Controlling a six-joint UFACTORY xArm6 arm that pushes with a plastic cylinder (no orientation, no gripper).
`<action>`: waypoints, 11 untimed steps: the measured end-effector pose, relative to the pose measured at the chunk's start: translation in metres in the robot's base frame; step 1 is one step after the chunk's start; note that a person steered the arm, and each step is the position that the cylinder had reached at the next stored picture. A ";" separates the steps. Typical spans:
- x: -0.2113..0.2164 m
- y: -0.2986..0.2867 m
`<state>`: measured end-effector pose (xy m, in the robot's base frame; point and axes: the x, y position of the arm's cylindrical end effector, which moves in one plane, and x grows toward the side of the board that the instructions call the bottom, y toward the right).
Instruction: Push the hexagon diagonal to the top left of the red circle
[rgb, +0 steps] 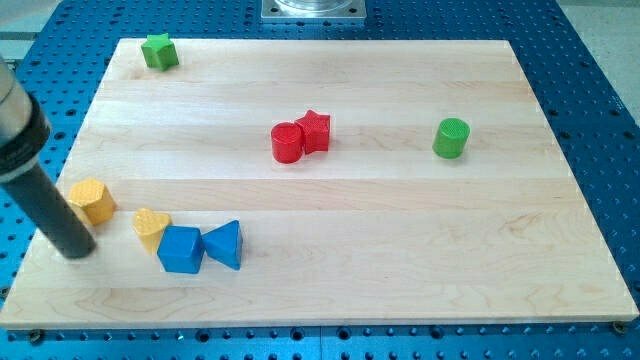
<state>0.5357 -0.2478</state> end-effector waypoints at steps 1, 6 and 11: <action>-0.047 0.002; -0.132 0.039; -0.215 0.062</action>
